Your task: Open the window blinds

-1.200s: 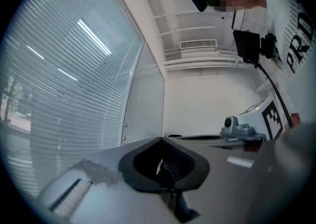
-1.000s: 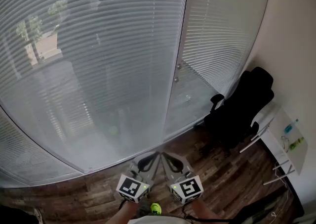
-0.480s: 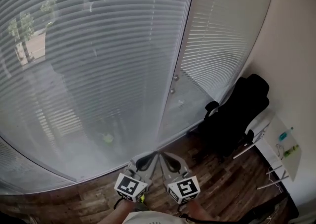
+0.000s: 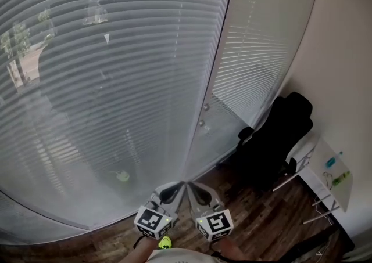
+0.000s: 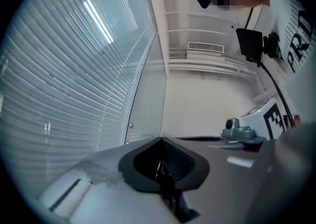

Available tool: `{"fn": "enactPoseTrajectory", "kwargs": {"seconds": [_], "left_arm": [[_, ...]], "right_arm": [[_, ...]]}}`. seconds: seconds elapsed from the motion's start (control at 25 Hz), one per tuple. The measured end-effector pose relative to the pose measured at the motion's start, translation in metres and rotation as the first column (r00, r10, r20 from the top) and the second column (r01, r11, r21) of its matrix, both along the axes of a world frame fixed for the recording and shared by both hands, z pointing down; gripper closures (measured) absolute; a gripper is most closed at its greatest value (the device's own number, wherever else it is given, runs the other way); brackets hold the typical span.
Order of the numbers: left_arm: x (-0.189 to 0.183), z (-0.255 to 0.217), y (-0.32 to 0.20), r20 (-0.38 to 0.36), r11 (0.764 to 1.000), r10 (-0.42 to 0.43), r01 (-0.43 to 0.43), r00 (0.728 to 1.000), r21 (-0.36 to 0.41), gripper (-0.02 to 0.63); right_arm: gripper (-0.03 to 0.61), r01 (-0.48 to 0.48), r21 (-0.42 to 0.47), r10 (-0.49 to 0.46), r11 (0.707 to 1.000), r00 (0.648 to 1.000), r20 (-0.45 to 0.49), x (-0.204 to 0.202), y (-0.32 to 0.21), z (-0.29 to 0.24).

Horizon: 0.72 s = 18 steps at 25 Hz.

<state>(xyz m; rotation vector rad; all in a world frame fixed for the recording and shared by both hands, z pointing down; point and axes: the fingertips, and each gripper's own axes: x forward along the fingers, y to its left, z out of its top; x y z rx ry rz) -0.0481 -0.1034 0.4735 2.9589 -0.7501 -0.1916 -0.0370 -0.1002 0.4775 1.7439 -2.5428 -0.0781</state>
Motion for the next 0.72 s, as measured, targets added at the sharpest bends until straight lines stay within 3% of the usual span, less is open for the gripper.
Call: {"fn": "enactPoseTrajectory", "kwargs": {"seconds": [0.24,0.72], "left_arm": [[0.002,-0.012,-0.032,-0.012,1.0,0.023,-0.023,1.0,-0.003,0.621],[0.024,-0.009,-0.094,-0.006,1.0,-0.017,0.017,1.0,-0.013,0.623]], "right_arm": [[0.571,-0.036,-0.005,0.036,0.999,0.999,-0.021,0.003,-0.032,-0.013],[0.571,0.015,0.012,-0.015,1.0,1.0,-0.012,0.025,-0.095,-0.01]]}}
